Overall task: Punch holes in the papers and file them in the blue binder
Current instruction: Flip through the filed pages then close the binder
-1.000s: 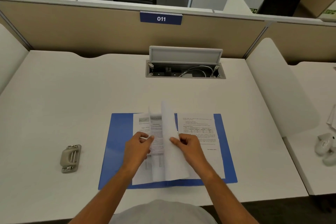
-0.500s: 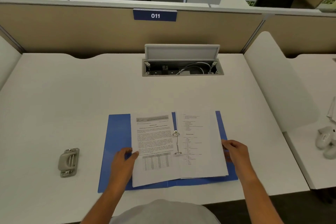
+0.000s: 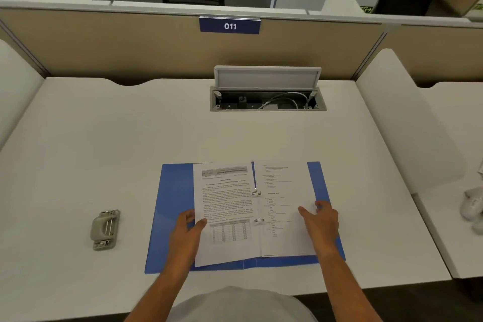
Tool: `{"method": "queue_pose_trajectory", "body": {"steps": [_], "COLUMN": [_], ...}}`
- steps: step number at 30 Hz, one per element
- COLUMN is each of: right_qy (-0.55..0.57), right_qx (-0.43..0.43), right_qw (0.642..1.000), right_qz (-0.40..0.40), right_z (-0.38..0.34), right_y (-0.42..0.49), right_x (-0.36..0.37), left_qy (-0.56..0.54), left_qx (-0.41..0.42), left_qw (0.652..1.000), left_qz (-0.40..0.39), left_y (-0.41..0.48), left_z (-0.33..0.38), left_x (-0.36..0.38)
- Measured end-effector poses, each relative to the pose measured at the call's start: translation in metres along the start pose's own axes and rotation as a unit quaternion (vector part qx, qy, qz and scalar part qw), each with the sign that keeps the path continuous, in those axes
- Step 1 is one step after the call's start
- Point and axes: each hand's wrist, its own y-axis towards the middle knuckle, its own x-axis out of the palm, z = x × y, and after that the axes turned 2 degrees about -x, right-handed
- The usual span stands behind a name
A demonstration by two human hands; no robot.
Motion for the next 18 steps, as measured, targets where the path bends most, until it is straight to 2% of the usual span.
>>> {"method": "queue_pose_trajectory", "body": {"steps": [3, 6, 12, 15, 18], "right_qy": [0.073, 0.186, 0.226, 0.272, 0.274], "right_qx": [0.037, 0.082, 0.077, 0.075, 0.06], "right_qw": [0.996, 0.974, 0.952, 0.928, 0.915], "right_qz": [-0.03, -0.103, -0.193, -0.244, -0.291], "right_z": [-0.001, -0.006, -0.021, -0.027, -0.043], "right_y": [0.003, 0.0, -0.012, -0.016, -0.032], "right_x": [-0.009, -0.021, -0.033, -0.026, -0.018], "left_qy": [-0.055, -0.132, -0.216, -0.245, -0.265], "left_qx": [-0.028, -0.064, -0.092, -0.115, -0.147], "left_qw": [0.998, 0.988, 0.969, 0.96, 0.947], "left_qz": [-0.02, -0.056, -0.074, -0.077, -0.107], "left_y": [0.006, 0.006, 0.011, 0.011, 0.009], "left_z": [0.001, 0.008, 0.005, 0.007, 0.015], "left_x": [-0.002, -0.002, -0.006, -0.004, -0.001]}}
